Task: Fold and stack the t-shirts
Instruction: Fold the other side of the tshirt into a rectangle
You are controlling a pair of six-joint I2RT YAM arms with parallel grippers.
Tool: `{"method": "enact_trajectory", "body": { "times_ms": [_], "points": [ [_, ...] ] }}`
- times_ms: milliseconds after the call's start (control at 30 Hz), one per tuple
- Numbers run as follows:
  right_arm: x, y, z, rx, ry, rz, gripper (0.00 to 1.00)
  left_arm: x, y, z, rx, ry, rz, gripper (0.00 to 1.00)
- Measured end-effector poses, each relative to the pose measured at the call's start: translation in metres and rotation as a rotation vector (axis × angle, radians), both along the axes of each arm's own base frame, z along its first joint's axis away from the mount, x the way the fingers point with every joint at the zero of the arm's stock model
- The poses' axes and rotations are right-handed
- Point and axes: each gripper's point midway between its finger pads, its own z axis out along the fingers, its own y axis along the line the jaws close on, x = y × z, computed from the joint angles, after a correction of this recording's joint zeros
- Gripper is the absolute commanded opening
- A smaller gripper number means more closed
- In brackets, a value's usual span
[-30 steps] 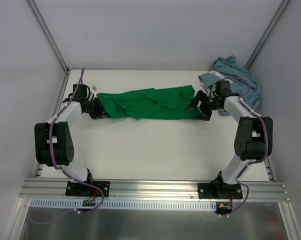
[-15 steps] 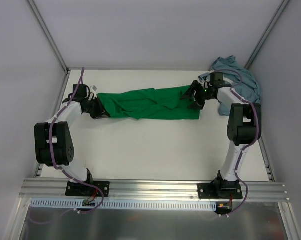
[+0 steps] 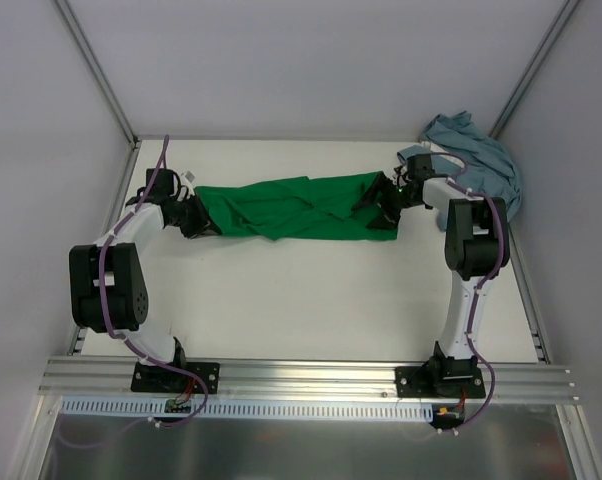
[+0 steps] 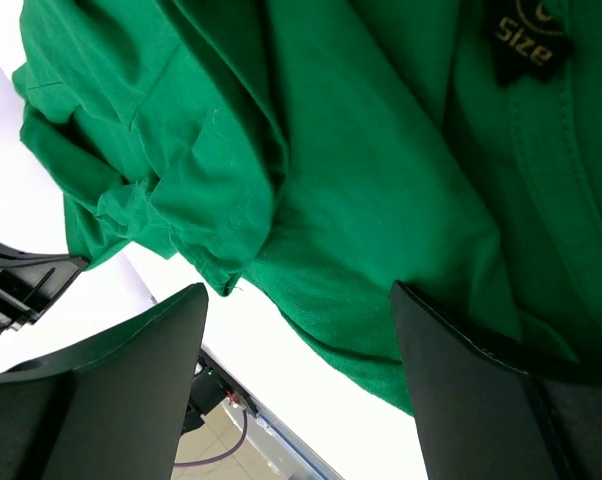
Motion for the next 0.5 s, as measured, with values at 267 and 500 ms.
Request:
{"method": "enact_trajectory", "body": {
  "times_ms": [267, 500],
  "points": [
    [0.0, -0.007, -0.001, -0.042, 0.012, -0.019, 0.8, 0.002, 0.011, 0.009, 0.026, -0.001, -0.002, 0.0],
    [-0.002, -0.022, -0.001, -0.084, 0.025, -0.055, 0.8, -0.001, 0.039, 0.007, 0.041, 0.026, 0.063, 0.0]
  ]
}}
